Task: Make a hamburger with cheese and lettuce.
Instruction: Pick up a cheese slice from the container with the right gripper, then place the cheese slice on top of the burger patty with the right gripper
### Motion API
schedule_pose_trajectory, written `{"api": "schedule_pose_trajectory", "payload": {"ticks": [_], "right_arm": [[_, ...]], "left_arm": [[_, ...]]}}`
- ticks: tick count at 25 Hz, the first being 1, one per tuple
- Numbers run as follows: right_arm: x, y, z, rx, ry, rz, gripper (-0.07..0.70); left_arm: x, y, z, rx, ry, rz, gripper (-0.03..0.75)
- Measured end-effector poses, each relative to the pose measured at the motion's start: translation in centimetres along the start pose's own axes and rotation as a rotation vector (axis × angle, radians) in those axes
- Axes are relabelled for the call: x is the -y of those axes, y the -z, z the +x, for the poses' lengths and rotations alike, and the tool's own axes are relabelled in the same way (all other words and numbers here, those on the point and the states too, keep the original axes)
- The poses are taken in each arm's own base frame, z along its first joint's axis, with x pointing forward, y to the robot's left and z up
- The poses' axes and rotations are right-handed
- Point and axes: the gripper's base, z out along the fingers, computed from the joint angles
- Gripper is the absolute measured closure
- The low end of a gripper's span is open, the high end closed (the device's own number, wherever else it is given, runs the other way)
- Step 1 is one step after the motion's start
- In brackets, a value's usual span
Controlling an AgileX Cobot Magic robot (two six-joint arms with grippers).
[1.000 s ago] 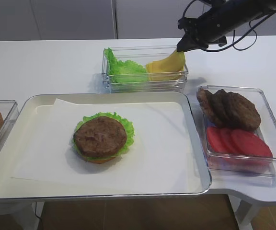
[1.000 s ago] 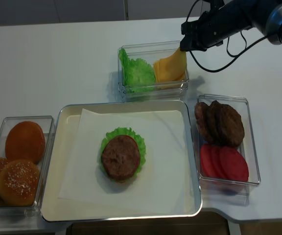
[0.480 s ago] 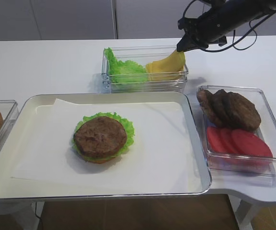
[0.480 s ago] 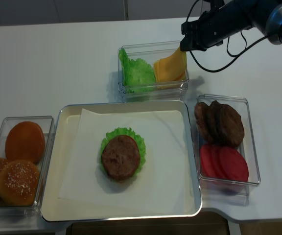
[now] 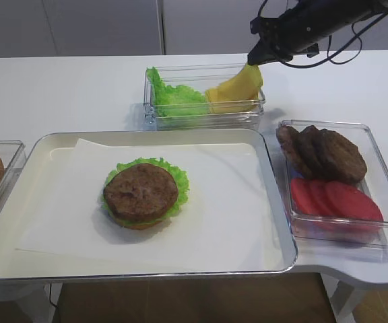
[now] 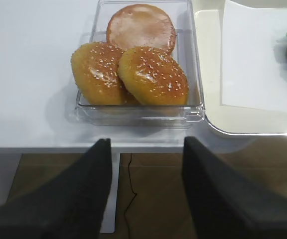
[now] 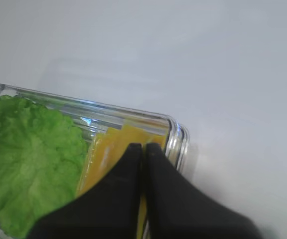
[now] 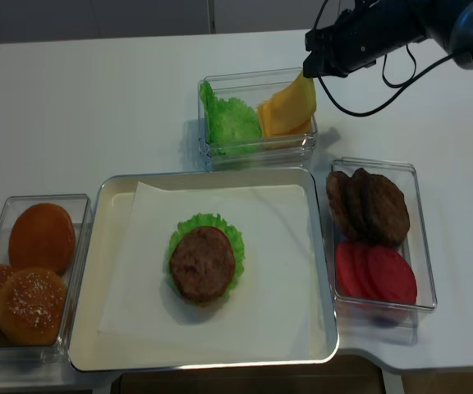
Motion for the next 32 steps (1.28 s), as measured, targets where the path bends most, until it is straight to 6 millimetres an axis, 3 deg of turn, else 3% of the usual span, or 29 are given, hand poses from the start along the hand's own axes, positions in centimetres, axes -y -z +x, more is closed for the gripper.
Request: {"api": "schedule_pose_trajectory", "payload": {"ticks": [12,23,32], "right_arm": [[-2.2,2.2,-1.2,0.053,0.041,-0.048,0.622],[-7.0,8.5,-2.7,0.104,0.126,-0.078,0.622],[-10.8,13.3,-2.5,0.092,0.163,-0.023,0.622]], "left_arm": [[0.0,0.0,0.0,0.0,0.0,0.0,0.371],[0.0,0.0,0.0,0.0,0.0,0.0,0.371],[0.0,0.0,0.0,0.0,0.0,0.0,0.371]]}}
